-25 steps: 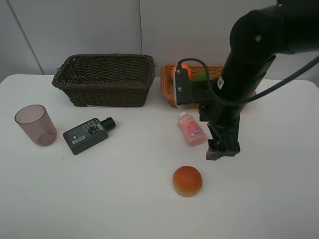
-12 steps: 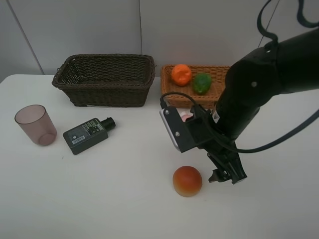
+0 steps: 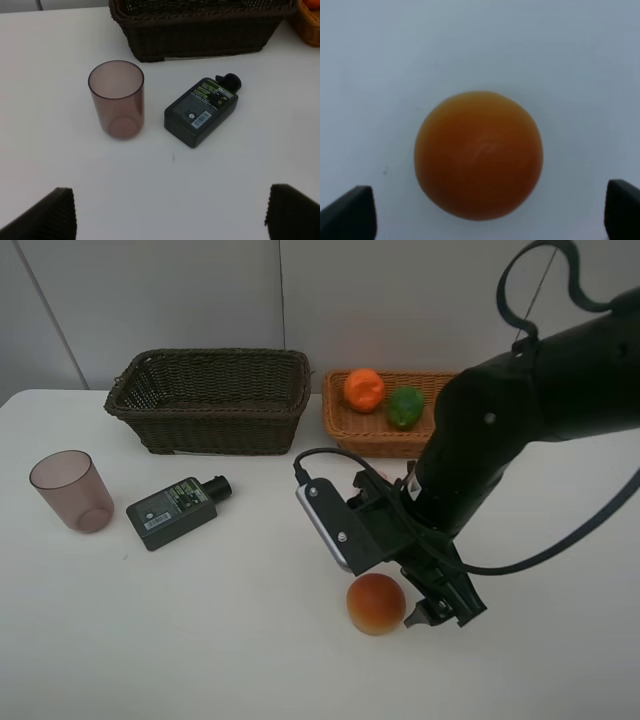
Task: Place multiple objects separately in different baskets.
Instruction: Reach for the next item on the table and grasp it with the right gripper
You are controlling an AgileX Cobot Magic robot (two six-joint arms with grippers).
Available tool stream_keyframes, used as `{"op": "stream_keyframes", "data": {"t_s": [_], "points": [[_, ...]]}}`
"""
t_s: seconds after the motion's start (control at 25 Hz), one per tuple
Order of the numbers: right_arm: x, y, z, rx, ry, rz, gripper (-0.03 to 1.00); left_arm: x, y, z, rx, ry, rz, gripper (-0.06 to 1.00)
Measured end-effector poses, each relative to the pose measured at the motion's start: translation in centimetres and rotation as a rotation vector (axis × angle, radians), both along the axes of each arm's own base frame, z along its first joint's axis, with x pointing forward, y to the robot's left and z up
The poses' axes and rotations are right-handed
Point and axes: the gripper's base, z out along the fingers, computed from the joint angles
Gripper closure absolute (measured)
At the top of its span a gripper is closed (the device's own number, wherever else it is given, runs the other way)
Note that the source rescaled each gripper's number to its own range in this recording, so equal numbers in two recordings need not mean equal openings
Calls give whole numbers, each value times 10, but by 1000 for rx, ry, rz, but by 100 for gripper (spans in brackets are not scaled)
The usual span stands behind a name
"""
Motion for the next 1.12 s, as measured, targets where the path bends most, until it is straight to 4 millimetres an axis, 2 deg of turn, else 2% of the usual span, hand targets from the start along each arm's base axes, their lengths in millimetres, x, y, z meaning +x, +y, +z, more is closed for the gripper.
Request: {"op": "stream_keyframes", "data": {"t_s": [0.56,1.12], "points": [[6,7,-32,-19,31,28,-1,0,0,0,0,0,0,-4],[8,9,-38,-5,14,26,-1,0,0,0,0,0,0,-4]]}}
